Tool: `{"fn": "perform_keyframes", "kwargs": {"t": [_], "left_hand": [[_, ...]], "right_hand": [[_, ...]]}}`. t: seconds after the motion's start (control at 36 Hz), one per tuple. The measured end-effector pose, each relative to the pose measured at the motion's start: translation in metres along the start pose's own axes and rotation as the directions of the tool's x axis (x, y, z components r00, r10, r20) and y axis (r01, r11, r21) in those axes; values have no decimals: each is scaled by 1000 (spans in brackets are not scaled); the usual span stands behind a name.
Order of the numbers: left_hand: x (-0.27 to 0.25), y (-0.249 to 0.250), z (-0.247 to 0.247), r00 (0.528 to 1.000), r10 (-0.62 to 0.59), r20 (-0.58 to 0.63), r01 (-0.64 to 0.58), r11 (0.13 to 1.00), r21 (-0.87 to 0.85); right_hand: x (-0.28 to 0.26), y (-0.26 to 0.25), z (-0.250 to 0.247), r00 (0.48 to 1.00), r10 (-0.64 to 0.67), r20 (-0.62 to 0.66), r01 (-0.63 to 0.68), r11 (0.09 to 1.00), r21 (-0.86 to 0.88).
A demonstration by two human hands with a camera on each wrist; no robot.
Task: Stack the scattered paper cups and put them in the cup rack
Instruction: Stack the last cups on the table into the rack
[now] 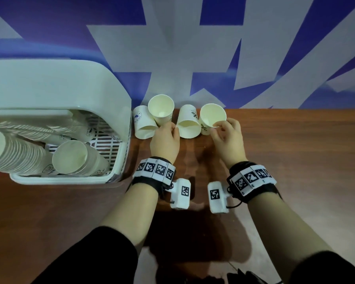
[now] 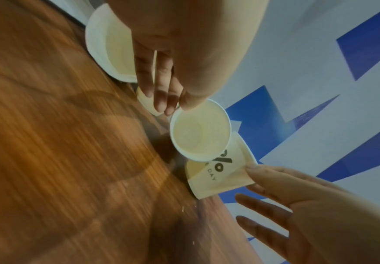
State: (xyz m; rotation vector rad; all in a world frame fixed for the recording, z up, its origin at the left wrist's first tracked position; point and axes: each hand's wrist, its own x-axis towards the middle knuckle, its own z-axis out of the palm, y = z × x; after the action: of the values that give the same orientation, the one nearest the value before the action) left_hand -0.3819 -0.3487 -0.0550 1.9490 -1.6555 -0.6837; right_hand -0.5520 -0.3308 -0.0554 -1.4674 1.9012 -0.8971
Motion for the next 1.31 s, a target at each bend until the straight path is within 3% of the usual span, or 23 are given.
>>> {"fn": "perform_keyframes", "kwargs": {"t": [0.33,0.78,1.03,1.31], "left_hand": [[-36,3,-26,999,-26,-24,24,996,-91],[-89,-14,-82,993,-100,-56,88,980,-180],[-103,-14,-127,988,-98,-116,67,968,-240],[-113,-52,-176,975,-109,-196,39,942,-332]], "right_hand": [[-43,-18,-13,995,7,-103,10,987,159],[-99,-47,-21,993,-3,-121,29,975,221],[-116,-82,-15,984,-111,-141,141,965,220],[-140,-121,15,958,-250,-142,276,937,214]]}}
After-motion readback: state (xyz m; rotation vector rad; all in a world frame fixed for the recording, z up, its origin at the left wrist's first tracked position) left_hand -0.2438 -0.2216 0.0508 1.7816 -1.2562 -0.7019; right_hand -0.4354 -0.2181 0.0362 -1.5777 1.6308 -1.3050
